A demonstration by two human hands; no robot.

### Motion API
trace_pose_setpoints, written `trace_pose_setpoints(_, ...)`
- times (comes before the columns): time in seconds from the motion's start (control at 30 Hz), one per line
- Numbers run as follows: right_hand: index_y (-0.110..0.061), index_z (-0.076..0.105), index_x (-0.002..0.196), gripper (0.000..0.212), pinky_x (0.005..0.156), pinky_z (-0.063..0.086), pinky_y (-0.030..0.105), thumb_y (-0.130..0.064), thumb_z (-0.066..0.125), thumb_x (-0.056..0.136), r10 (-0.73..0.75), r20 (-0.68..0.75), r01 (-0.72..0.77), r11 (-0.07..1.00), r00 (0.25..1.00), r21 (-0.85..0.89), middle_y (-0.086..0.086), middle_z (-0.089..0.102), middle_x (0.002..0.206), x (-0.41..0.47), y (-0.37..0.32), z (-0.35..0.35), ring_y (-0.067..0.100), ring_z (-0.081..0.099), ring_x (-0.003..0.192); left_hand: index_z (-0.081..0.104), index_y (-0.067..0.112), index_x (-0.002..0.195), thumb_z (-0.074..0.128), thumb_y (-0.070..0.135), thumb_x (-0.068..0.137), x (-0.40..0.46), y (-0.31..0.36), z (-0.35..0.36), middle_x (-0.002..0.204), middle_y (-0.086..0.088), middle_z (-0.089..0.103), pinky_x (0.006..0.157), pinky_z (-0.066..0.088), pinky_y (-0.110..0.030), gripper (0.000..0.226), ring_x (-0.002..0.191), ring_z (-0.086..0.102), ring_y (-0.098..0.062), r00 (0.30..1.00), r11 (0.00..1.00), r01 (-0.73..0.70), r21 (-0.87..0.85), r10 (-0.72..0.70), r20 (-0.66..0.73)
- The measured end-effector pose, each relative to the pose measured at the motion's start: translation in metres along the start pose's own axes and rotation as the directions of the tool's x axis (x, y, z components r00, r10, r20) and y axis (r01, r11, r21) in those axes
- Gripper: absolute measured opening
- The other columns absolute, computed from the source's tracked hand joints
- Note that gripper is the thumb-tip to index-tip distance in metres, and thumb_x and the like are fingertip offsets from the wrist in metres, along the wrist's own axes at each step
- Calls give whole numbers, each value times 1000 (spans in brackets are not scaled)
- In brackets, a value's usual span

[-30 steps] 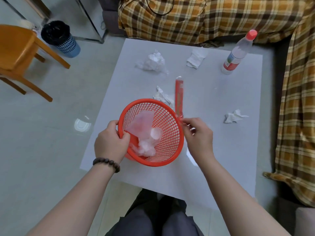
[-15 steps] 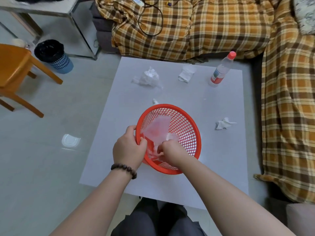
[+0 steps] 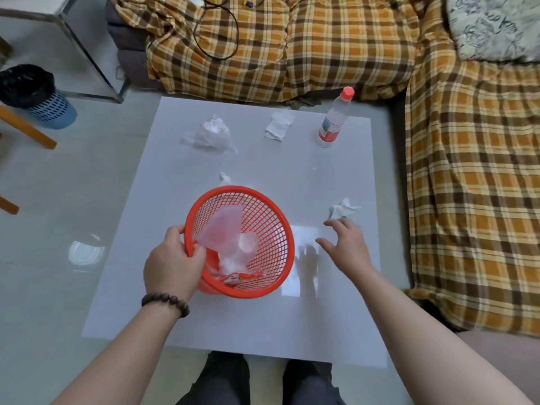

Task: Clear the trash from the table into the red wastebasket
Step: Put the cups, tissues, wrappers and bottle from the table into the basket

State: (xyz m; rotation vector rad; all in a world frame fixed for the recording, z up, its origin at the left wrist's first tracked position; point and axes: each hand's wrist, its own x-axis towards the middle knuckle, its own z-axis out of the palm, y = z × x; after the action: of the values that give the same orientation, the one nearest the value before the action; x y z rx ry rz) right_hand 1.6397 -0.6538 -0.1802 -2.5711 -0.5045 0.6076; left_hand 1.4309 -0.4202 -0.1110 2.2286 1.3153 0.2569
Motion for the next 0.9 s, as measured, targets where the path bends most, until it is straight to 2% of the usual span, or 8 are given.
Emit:
trace_pose_setpoints(0.17, -24, 44, 137, 57, 105, 33, 41, -26, 65, 84, 52, 131, -33, 989, 990, -142, 6, 31, 151, 60, 74, 4, 31, 28, 134, 58, 21, 95, 66, 23, 80, -22, 19, 31, 52, 12, 56, 46, 32, -22, 17, 52, 52, -9, 995, 997, 71, 26, -69, -78)
trace_pose_setpoints(0.3, -29, 32, 144, 61, 116, 21, 42, -17, 53, 88, -33, 204, 83, 967, 978, -243, 5, 14, 159, 108, 102, 14, 29, 13, 144, 53, 31, 96, 66, 25, 78, -47, 29, 57, 51, 14, 56, 47, 33, -19, 23, 52, 52, -4, 981, 990, 133, 39, -126, -150)
trace_pose_setpoints(0.4, -28, 29, 144, 60, 115, 22, 41, -8, 44, 90, -109, 251, 194, 918, 962, -347, 6, 9, 160, 133, 116, 21, 30, 9, 146, 55, 29, 100, 67, 27, 76, -62, 30, 72, 54, 13, 59, 48, 35, -21, 27, 55, 54, -4, 963, 974, 222, 32, -214, -166)
trace_pose_setpoints(0.53, -26, 40, 132, 51, 96, 41, 37, -5, 42, 86, -102, 291, 206, 912, 951, -354, 6, 26, 150, 138, 127, 38, 30, 25, 135, 56, 28, 101, 67, 29, 75, -75, 33, 83, 55, 11, 60, 51, 38, -26, 28, 58, 56, -8, 949, 961, 273, 54, -259, -181)
trace_pose_setpoints(0.63, -19, 54, 107, 26, 75, 46, 33, -9, 44, 86, -115, 209, 182, 922, 971, -343, 2, 48, 110, 130, 130, 45, 25, 40, 109, 56, 26, 102, 67, 28, 76, -82, 39, 86, 56, 11, 60, 51, 37, -26, 28, 59, 56, -7, 940, 955, 291, 48, -277, -198)
trace_pose_setpoints(0.73, -14, 60, 98, 18, 73, 47, 36, -9, 47, 86, -93, 243, 151, 961, 966, -233, 4, 52, 98, 121, 125, 44, 26, 46, 98, 58, 22, 102, 68, 24, 76, -85, 45, 84, 55, 12, 58, 49, 33, -22, 27, 56, 54, -6, 941, 961, 274, 46, -258, -221)
trace_pose_setpoints(0.83, -19, 64, 86, 19, 65, 38, 31, -16, 45, 86, -25, 184, 10, 997, 983, 83, 1, 56, 93, 101, 101, 27, 25, 53, 91, 58, 20, 99, 68, 24, 78, -88, 52, 81, 54, 12, 58, 49, 33, -23, 24, 54, 54, -9, 946, 966, 257, 21, -247, -213)
trace_pose_setpoints(0.9, -21, 69, 101, 23, 71, 37, 27, -15, 49, 91, -139, 83, 124, 979, 987, 164, -3, 61, 102, 79, 76, 8, 19, 53, 97, 58, 19, 98, 67, 24, 79, -93, 57, 77, 52, 12, 57, 49, 33, -24, 21, 53, 54, -9, 952, 971, 238, 5, -232, -200)
